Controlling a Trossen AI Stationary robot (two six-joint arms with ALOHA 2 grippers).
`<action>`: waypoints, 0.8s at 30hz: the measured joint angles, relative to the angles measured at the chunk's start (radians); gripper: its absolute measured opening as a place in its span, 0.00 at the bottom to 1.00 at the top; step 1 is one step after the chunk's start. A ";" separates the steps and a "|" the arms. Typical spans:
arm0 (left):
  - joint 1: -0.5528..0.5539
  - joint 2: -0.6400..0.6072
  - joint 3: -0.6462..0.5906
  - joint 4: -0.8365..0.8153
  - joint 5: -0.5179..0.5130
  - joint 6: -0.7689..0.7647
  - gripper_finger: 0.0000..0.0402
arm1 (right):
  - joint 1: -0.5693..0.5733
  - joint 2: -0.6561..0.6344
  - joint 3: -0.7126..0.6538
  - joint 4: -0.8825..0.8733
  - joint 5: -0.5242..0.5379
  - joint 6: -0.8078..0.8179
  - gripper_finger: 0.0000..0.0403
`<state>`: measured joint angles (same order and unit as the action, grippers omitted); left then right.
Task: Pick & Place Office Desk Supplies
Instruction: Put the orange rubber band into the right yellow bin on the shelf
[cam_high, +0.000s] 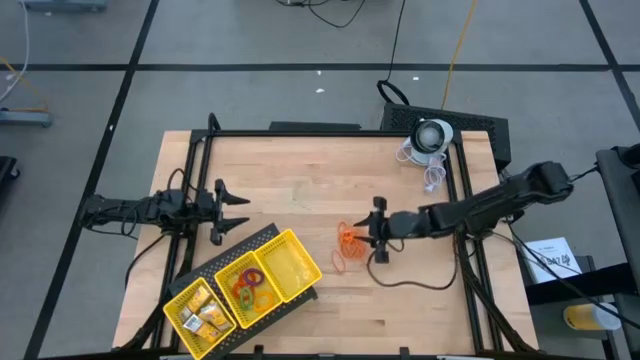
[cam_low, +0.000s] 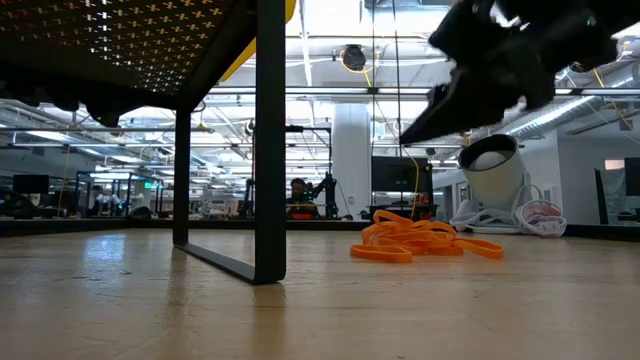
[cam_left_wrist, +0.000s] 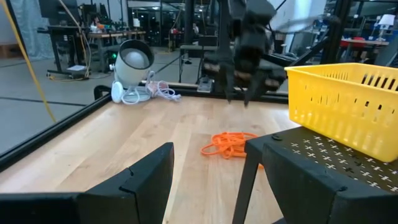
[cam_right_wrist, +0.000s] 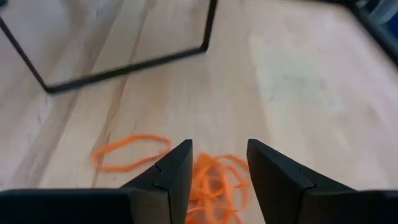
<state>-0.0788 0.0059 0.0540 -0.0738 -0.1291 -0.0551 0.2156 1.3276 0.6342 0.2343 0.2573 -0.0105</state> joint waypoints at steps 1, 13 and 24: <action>0.000 0.000 0.000 0.000 -0.002 0.000 0.64 | 0.007 0.035 0.000 0.020 0.000 -0.001 0.35; 0.000 0.000 0.000 0.000 -0.002 -0.003 0.64 | 0.035 0.315 0.000 0.262 -0.026 0.025 0.35; 0.000 0.000 -0.001 0.002 -0.002 -0.002 0.64 | 0.035 0.422 0.015 0.266 0.010 0.106 0.35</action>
<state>-0.0788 0.0063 0.0532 -0.0719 -0.1314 -0.0574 0.2508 1.7492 0.6495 0.5003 0.2668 0.0953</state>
